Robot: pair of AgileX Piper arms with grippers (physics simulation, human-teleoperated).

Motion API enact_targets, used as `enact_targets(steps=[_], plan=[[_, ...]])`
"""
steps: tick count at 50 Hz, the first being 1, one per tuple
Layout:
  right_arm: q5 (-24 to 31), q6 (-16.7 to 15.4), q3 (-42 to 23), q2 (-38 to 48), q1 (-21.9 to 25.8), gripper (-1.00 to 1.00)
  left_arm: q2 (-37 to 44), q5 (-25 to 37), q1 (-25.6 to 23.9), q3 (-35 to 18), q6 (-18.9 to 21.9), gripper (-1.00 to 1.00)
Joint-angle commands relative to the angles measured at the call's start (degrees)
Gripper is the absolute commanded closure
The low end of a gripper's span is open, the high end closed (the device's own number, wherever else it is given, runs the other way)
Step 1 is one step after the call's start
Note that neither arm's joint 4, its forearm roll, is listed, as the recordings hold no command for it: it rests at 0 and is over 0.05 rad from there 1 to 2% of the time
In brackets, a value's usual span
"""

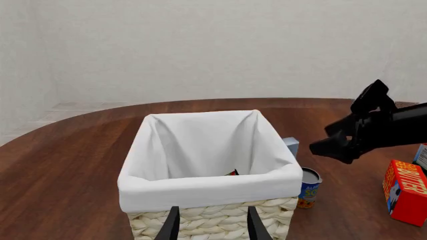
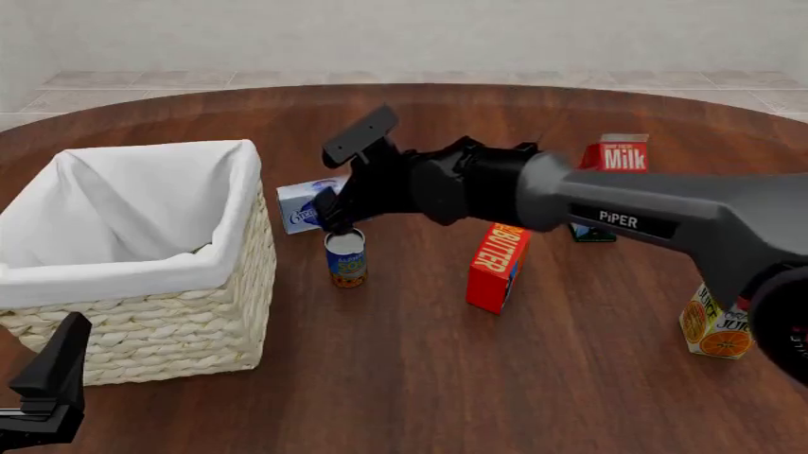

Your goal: Pick up the alphabet soup and the tomato sauce, and put them in the basket.

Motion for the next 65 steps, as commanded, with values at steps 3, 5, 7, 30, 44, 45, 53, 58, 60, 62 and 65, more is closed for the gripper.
enact_targets(steps=[3, 5, 7, 30, 44, 45, 53, 58, 60, 62, 65], plan=[[-0.5, 0.2, -0.5, 1.7, -0.4, -1.00, 0.0, 0.0, 0.0, 0.0, 0.0, -1.00], [-0.5, 0.2, -0.5, 1.9, -0.4, -1.00, 0.0, 0.0, 0.0, 0.0, 0.0, -1.00], [-0.6, 0.1, -0.7, 2.2, -0.5, -1.00, 0.0, 0.0, 0.0, 0.0, 0.0, -1.00], [-0.6, 0.3, -1.7, 4.3, -0.3, -1.00, 0.0, 0.0, 0.0, 0.0, 0.0, -1.00], [-0.7, 0.3, -2.3, 5.6, -0.3, -1.00, 0.0, 0.0, 0.0, 0.0, 0.0, -1.00], [-0.7, 0.3, -2.3, 5.6, -0.3, -1.00, 0.0, 0.0, 0.0, 0.0, 0.0, -1.00], [-0.9, 0.3, -2.1, 6.0, -0.2, -1.00, 0.0, 0.0, 0.0, 0.0, 0.0, -1.00], [-1.1, 0.4, -2.0, 6.2, 0.0, -1.00, 0.0, 0.0, 0.0, 0.0, 0.0, -1.00], [-1.1, 0.4, -2.0, 6.2, 0.1, -1.00, 0.0, 0.0, 0.0, 0.0, 0.0, -1.00], [-1.1, 0.4, -2.0, 6.2, 0.1, -1.00, 0.0, 0.0, 0.0, 0.0, 0.0, -1.00], [-1.2, 0.4, -2.0, 6.4, 0.0, -1.00, 0.0, 0.0, 0.0, 0.0, 0.0, -1.00]])
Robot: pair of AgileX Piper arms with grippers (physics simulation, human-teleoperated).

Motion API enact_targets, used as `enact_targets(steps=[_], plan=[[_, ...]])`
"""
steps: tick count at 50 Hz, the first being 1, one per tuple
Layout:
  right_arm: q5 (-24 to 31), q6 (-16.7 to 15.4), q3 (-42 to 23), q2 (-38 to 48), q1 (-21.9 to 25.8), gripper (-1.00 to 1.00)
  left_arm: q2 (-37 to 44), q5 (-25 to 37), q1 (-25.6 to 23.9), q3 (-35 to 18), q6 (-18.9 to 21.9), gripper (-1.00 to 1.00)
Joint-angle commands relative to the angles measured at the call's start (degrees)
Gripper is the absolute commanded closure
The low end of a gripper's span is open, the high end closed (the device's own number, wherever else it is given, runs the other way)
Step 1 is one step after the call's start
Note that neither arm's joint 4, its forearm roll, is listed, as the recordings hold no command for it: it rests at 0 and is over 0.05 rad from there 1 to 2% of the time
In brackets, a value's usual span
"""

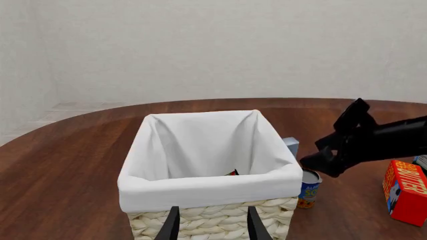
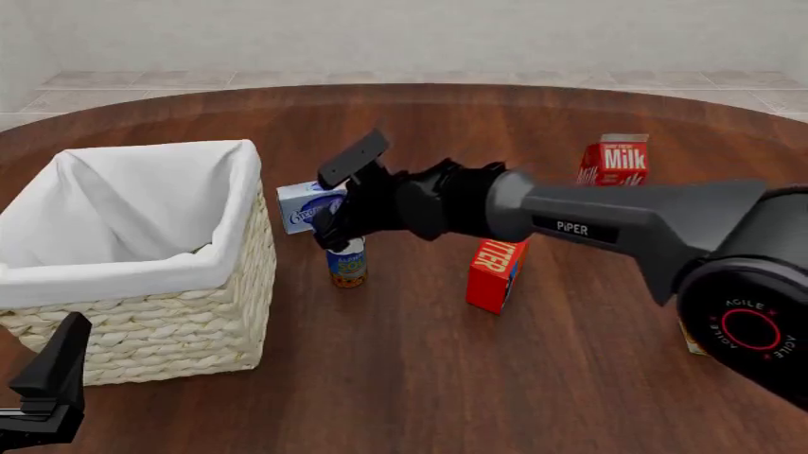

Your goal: Pick up the alphabet soup and the tomato sauce, and put them in the basket.

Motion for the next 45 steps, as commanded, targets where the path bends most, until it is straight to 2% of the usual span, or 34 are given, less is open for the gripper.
enact_targets(steps=[1, 45], plan=[[-0.2, 0.0, 0.1, 0.5, 0.1, -1.00, 0.0, 0.0, 0.0, 0.0, 0.0, -1.00], [-1.9, 0.2, 0.5, 4.0, -0.3, -1.00, 0.0, 0.0, 0.0, 0.0, 0.0, -1.00]])
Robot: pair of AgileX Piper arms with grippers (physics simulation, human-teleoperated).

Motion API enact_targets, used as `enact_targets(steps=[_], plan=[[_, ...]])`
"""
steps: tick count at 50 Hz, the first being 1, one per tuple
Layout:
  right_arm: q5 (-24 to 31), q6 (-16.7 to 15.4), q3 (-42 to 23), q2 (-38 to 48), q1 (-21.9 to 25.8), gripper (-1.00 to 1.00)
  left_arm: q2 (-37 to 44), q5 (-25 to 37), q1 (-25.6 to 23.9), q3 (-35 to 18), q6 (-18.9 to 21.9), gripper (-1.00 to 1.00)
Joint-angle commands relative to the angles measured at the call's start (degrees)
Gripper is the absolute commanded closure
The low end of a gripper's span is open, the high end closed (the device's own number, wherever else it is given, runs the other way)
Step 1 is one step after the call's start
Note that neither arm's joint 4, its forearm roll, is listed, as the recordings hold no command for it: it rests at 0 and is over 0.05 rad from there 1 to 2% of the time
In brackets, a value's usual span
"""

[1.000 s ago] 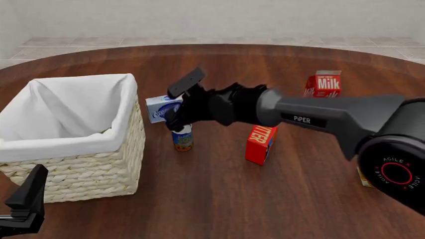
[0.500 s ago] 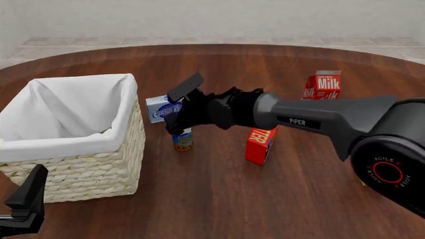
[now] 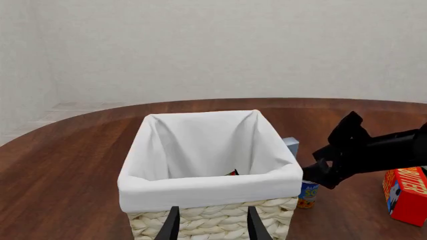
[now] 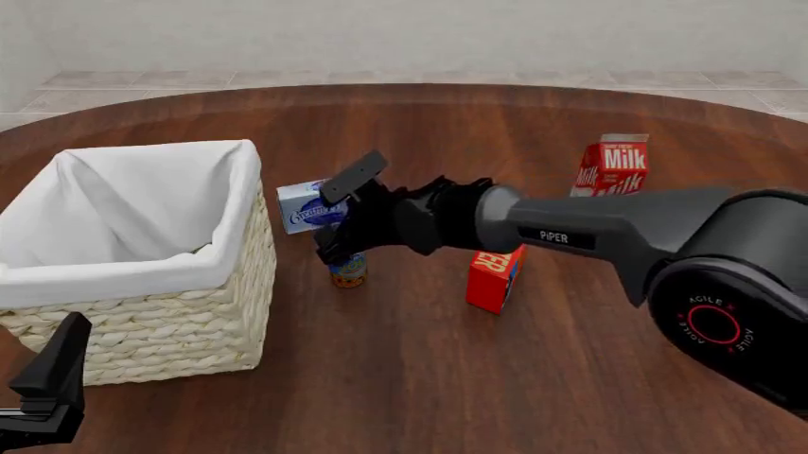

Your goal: Pick up the alphabet soup and the tomato sauce, and put them in the basket.

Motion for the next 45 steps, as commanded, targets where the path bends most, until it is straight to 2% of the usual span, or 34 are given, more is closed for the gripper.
enact_targets(steps=[1, 45], plan=[[-0.3, -0.1, -0.2, 1.2, -0.3, -1.00, 0.0, 0.0, 0.0, 0.0, 0.0, -1.00], [-1.3, 0.0, -0.4, 4.2, -0.9, -1.00, 0.0, 0.0, 0.0, 0.0, 0.0, -1.00]])
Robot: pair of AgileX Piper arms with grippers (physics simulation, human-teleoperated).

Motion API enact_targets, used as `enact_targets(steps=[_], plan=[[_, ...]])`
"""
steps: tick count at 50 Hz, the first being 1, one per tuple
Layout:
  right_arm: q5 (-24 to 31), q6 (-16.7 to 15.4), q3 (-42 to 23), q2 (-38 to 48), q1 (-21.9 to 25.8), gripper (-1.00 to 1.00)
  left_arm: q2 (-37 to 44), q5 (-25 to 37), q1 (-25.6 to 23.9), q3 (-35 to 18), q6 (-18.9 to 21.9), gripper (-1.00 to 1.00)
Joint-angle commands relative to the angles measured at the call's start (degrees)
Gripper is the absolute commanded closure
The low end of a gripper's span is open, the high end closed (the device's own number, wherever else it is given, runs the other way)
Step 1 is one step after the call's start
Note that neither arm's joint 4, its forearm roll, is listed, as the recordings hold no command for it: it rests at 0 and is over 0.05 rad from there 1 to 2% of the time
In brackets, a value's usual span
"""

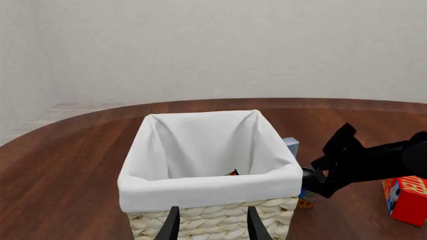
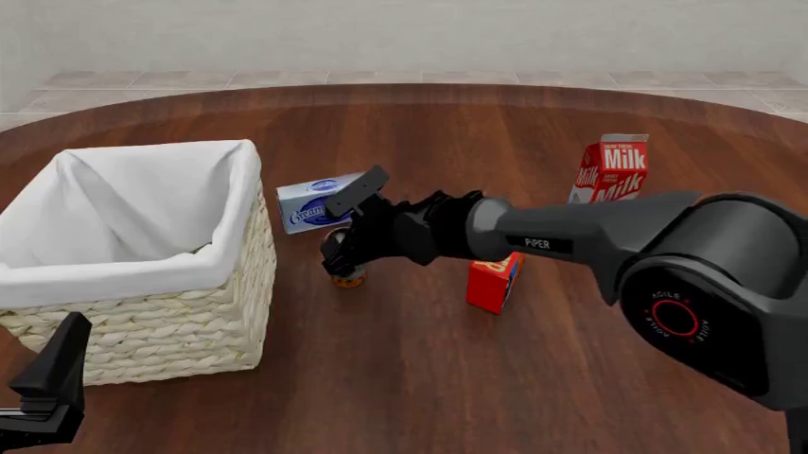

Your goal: Pick up the alphabet soup and the tomato sauce, and put them in the basket.

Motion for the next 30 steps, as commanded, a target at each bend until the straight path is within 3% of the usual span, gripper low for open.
enact_targets(steps=[1, 6, 7, 30], plan=[[-0.1, 0.0, -0.1, 0.5, -0.2, -1.00, 0.0, 0.0, 0.0, 0.0, 0.0, -1.00], [-0.3, 0.0, 0.2, 0.4, -0.2, -1.00, 0.0, 0.0, 0.0, 0.0, 0.0, -1.00], [-0.8, -0.7, 0.5, 0.0, -0.5, 1.00, 0.0, 0.0, 0.0, 0.0, 0.0, -1.00], [-0.2, -0.8, -0.1, -0.6, -0.2, 1.00, 0.0, 0.0, 0.0, 0.0, 0.0, -1.00]])
